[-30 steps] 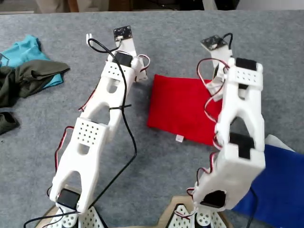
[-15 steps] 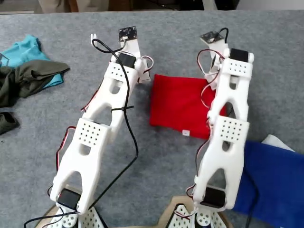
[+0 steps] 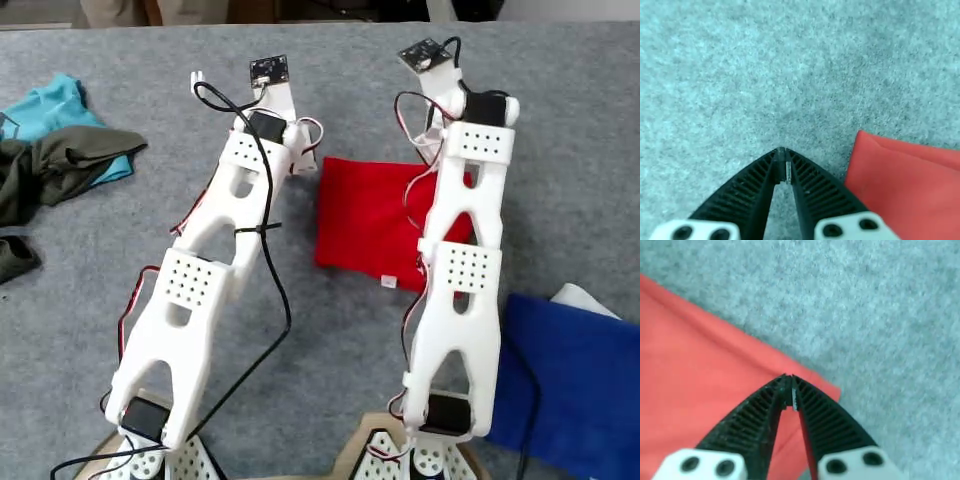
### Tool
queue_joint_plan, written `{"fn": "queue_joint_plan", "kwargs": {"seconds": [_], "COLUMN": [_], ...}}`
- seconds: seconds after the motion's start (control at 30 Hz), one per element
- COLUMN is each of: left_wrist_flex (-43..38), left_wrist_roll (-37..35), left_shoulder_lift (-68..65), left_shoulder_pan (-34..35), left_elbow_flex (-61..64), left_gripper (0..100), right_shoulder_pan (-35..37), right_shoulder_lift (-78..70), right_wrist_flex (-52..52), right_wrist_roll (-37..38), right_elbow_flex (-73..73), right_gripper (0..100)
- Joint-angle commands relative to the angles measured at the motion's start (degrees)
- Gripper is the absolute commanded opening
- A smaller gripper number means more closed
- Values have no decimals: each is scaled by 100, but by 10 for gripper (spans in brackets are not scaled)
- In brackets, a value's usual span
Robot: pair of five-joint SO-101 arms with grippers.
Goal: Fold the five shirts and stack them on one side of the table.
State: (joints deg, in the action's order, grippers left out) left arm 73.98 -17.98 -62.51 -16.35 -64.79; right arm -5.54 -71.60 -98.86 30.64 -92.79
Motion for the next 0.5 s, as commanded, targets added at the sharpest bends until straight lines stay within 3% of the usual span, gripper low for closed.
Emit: {"fn": "queue_joint_plan", "kwargs": {"seconds": [0.0,0.17,0.3,0.47], "left_wrist_flex": [-62,-26,501,888], "left_wrist_roll": [44,158,615,642], "left_shoulder_lift": [75,145,101,92], "left_shoulder_pan": [-9,-141,-422,-668], "left_elbow_flex": [-299,-510,-1099,-1486], "left_gripper": [19,22,74,196], "right_shoulder_pan": [-48,-549,-963,-1086], "right_shoulder_lift": [1051,2193,3749,6105], "right_wrist_flex": [-360,-378,-369,-185], "right_wrist_roll": [-158,-826,-993,-1143], "right_elbow_flex": [-242,690,3099,6308], "right_gripper": [5,5,5,9]}}
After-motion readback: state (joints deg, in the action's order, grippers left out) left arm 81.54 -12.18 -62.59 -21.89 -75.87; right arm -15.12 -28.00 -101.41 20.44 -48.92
